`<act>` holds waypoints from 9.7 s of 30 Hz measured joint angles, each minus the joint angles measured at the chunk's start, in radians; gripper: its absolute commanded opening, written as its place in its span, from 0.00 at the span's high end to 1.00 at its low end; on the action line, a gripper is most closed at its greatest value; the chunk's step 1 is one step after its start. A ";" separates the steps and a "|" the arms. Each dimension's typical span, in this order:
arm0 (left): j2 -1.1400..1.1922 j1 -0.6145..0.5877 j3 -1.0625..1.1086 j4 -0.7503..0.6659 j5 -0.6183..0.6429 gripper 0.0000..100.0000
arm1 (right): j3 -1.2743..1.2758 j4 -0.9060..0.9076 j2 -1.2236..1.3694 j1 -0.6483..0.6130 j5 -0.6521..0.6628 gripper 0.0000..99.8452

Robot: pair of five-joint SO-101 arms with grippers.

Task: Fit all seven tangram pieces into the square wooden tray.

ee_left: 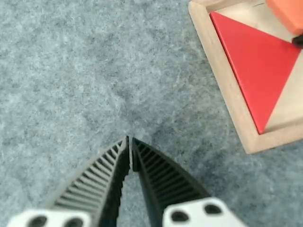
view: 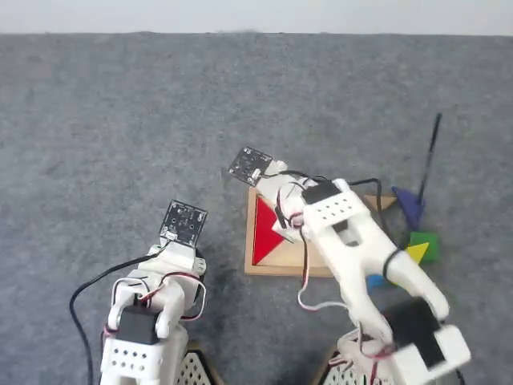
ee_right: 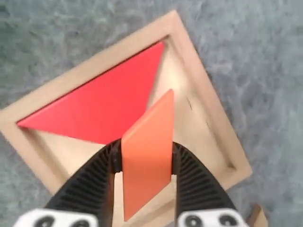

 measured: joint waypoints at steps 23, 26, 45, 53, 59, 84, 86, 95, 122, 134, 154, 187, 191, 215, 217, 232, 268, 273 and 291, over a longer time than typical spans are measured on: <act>0.000 0.000 0.000 0.000 0.000 0.99 | -0.305 0.072 0.308 -0.002 0.023 0.95; 0.000 0.000 0.000 0.000 0.000 0.99 | -0.313 0.074 0.319 0.005 0.063 0.95; 0.000 0.000 0.000 0.000 0.000 0.99 | -0.316 0.138 0.319 -0.014 0.226 0.81; 0.000 0.000 0.000 0.000 0.000 0.99 | -0.407 0.204 0.282 0.003 0.114 0.82; 0.000 0.000 0.000 0.000 0.000 0.99 | -0.334 0.209 0.029 0.069 -0.008 0.82; 0.000 0.000 0.000 0.000 0.000 0.99 | -0.106 -0.017 0.227 0.087 -0.051 0.88; 0.000 0.000 0.000 0.000 0.000 0.99 | -0.130 -0.017 0.247 0.077 -0.051 0.88; 0.000 0.000 0.000 0.000 0.000 0.99 | -0.166 -0.017 0.272 0.017 -0.051 0.88; 0.000 0.000 0.000 0.000 0.000 0.99 | -0.002 0.281 -0.272 0.250 -0.170 0.88; 0.000 0.000 0.000 0.000 0.000 0.99 | 0.095 0.265 -0.273 0.611 -0.152 0.88; 0.000 0.000 0.000 0.000 0.000 0.99 | -0.224 0.249 0.169 0.565 -0.428 0.88; 0.000 0.000 0.000 0.000 0.000 0.99 | -0.354 0.163 0.316 0.559 -1.258 0.88; 0.000 0.000 0.000 0.000 0.000 0.99 | -0.354 0.157 0.316 0.548 -1.258 0.88; 0.000 0.000 0.000 0.000 0.000 0.99 | -0.517 0.210 0.508 0.588 -1.295 0.88; 0.000 0.000 0.000 0.000 0.000 0.99 | -0.529 0.235 0.509 0.595 -1.293 0.88; 0.000 0.000 0.000 0.000 0.000 0.99 | -0.537 0.259 0.509 0.608 -1.266 0.74; 0.000 0.000 0.000 0.000 0.000 0.99 | -0.686 0.279 0.634 0.568 -1.560 0.79; 0.000 0.000 0.000 0.000 0.000 0.99 | -0.698 0.292 0.643 0.574 -1.557 0.87; 0.000 0.000 0.000 0.000 0.000 0.99 | -0.802 0.485 0.649 0.373 -0.723 0.94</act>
